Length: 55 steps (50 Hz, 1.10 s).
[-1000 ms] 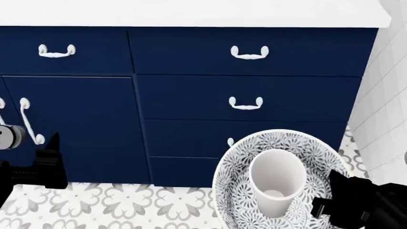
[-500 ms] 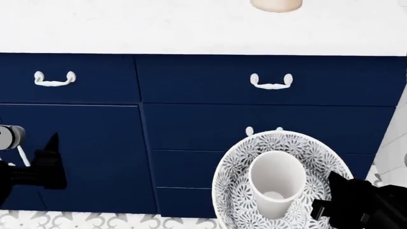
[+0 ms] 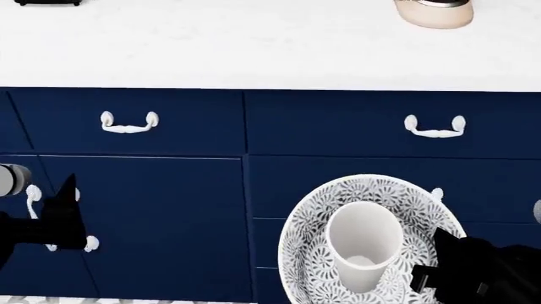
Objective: Place the cup inside the bowl on the dining table and move the bowl to any counter.
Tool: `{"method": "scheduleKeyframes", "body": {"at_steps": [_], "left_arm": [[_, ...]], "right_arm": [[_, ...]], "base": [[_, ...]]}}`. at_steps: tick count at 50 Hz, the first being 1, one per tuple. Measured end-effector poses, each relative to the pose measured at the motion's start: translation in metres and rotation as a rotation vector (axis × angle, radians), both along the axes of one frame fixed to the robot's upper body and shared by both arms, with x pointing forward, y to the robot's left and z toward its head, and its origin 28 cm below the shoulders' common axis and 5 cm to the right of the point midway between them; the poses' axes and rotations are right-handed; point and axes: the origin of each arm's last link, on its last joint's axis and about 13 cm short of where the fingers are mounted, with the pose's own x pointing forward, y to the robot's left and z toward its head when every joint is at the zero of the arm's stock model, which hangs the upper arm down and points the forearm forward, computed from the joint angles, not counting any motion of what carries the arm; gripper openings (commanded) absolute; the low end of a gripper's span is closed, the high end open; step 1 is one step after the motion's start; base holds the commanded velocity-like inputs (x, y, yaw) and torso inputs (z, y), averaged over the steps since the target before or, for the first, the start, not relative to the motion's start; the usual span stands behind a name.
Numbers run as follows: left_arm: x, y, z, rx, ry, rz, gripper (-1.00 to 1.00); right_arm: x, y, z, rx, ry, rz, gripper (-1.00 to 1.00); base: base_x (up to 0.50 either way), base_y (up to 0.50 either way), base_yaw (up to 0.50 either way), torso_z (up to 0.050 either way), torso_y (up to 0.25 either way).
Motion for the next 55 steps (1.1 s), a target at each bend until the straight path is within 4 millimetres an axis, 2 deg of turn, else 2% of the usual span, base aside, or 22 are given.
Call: {"method": "scheduleKeyframes", "body": {"at_steps": [8,16,26,40,55], "left_arm": [[0.001,0.0,0.0,0.004,0.0,0.003,1.0],[0.001,0.0,0.002,0.005,-0.001,0.0,1.0],[0.003,-0.001,0.01,0.012,-0.006,-0.009,1.0],[0.005,-0.001,0.018,0.018,0.0,-0.015,1.0],[0.008,-0.001,0.019,0.02,-0.001,-0.014,1.0]], "right_arm": [[0.0,0.002,-0.001,0.009,0.0,0.006,-1.0],[0.0,0.001,0.001,0.013,-0.003,0.002,-1.0],[0.005,-0.001,0.018,0.009,-0.02,0.004,-1.0],[0.023,0.001,0.038,0.002,-0.012,0.026,-1.0],[0.038,0.004,0.054,-0.022,-0.012,0.038,-1.0]], "base": [[0.22,0.47,0.0,0.001,0.0],[0.01,0.0,0.0,0.0,0.001],[0.0,0.0,0.0,0.0,0.0],[0.0,0.0,0.0,0.0,0.0],[0.44,0.0,0.0,0.0,0.001]]}}
